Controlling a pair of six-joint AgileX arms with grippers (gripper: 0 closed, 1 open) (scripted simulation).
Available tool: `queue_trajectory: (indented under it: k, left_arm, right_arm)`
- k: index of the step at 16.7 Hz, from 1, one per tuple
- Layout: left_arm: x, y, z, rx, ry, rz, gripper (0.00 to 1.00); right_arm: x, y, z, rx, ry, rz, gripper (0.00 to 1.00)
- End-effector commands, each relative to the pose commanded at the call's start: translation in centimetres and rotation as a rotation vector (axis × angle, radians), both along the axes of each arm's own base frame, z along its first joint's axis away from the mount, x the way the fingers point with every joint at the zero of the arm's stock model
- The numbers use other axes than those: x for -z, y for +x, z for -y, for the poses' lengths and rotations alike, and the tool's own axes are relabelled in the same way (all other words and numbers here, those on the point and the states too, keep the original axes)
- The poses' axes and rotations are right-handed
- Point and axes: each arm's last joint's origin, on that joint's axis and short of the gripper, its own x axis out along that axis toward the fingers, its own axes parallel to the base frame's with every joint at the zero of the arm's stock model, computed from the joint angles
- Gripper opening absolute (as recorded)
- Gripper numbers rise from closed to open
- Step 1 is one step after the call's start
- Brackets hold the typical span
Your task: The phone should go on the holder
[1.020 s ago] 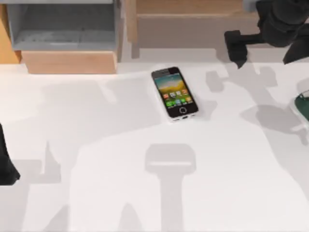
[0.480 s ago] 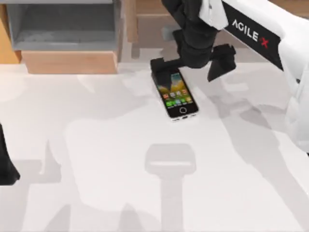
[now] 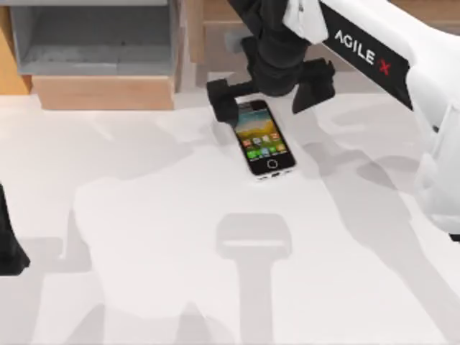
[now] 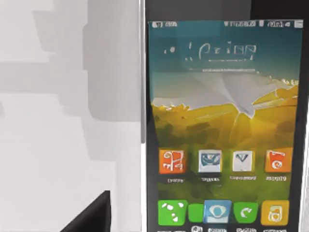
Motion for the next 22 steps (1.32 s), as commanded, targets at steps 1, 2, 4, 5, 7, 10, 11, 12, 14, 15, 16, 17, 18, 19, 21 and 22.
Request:
queue_trajectory:
  k: [1, 2, 4, 5, 7, 10, 11, 12, 14, 15, 16, 17, 18, 19, 21, 22]
  left_arm:
    - [0.0, 0.0, 0.0, 0.0, 0.0, 0.0, 1.0]
    - [0.0, 0.0, 0.0, 0.0, 0.0, 0.0, 1.0]
    - [0.0, 0.0, 0.0, 0.0, 0.0, 0.0, 1.0]
    - [0.0, 0.0, 0.0, 0.0, 0.0, 0.0, 1.0]
    - [0.0, 0.0, 0.0, 0.0, 0.0, 0.0, 1.0]
    - [0.0, 0.0, 0.0, 0.0, 0.0, 0.0, 1.0]
    - [0.0, 0.0, 0.0, 0.0, 0.0, 0.0, 1.0]
    - [0.0, 0.0, 0.0, 0.0, 0.0, 0.0, 1.0]
    - [0.0, 0.0, 0.0, 0.0, 0.0, 0.0, 1.0]
    - [0.0, 0.0, 0.0, 0.0, 0.0, 0.0, 1.0]
    - [0.0, 0.0, 0.0, 0.0, 0.0, 0.0, 1.0]
    - [0.0, 0.0, 0.0, 0.0, 0.0, 0.0, 1.0]
    - [0.0, 0.0, 0.0, 0.0, 0.0, 0.0, 1.0]
    - [0.0, 0.0, 0.0, 0.0, 0.0, 0.0, 1.0]
    - [0.0, 0.0, 0.0, 0.0, 0.0, 0.0, 1.0]
    - [0.0, 0.0, 0.0, 0.0, 0.0, 0.0, 1.0]
  right_arm:
    - [0.2, 0.0, 0.0, -0.001, 0.0, 0.0, 1.0]
    - [0.7, 0.2, -0.2, -0.003, 0.0, -0.001, 1.0]
    - [2.7, 0.6, -0.4, -0.004, 0.0, 0.0, 1.0]
    - [3.9, 0.9, -0.5, -0.003, 0.001, 0.001, 1.0]
    - [6.3, 1.3, -0.7, -0.004, 0.002, 0.002, 1.0]
    - [7.8, 1.5, -0.8, -0.004, 0.0, 0.0, 1.0]
    - [7.8, 1.5, -0.8, -0.004, 0.0, 0.0, 1.0]
    - [7.8, 1.5, -0.8, -0.004, 0.0, 0.0, 1.0]
    - [7.8, 1.5, -0.8, -0.004, 0.0, 0.0, 0.92]
    - [7.8, 1.5, -0.8, -0.004, 0.0, 0.0, 0.85]
    - [7.8, 1.5, -0.8, -0.004, 0.0, 0.0, 0.77]
    - [7.8, 1.5, -0.8, -0.004, 0.0, 0.0, 0.7]
    - [7.8, 1.5, -0.8, -0.004, 0.0, 0.0, 0.62]
    - [7.8, 1.5, -0.8, -0.004, 0.0, 0.0, 0.55]
    - [7.8, 1.5, -0.8, -0.004, 0.0, 0.0, 0.4]
    - [7.8, 1.5, -0.8, -0.004, 0.0, 0.0, 0.32]
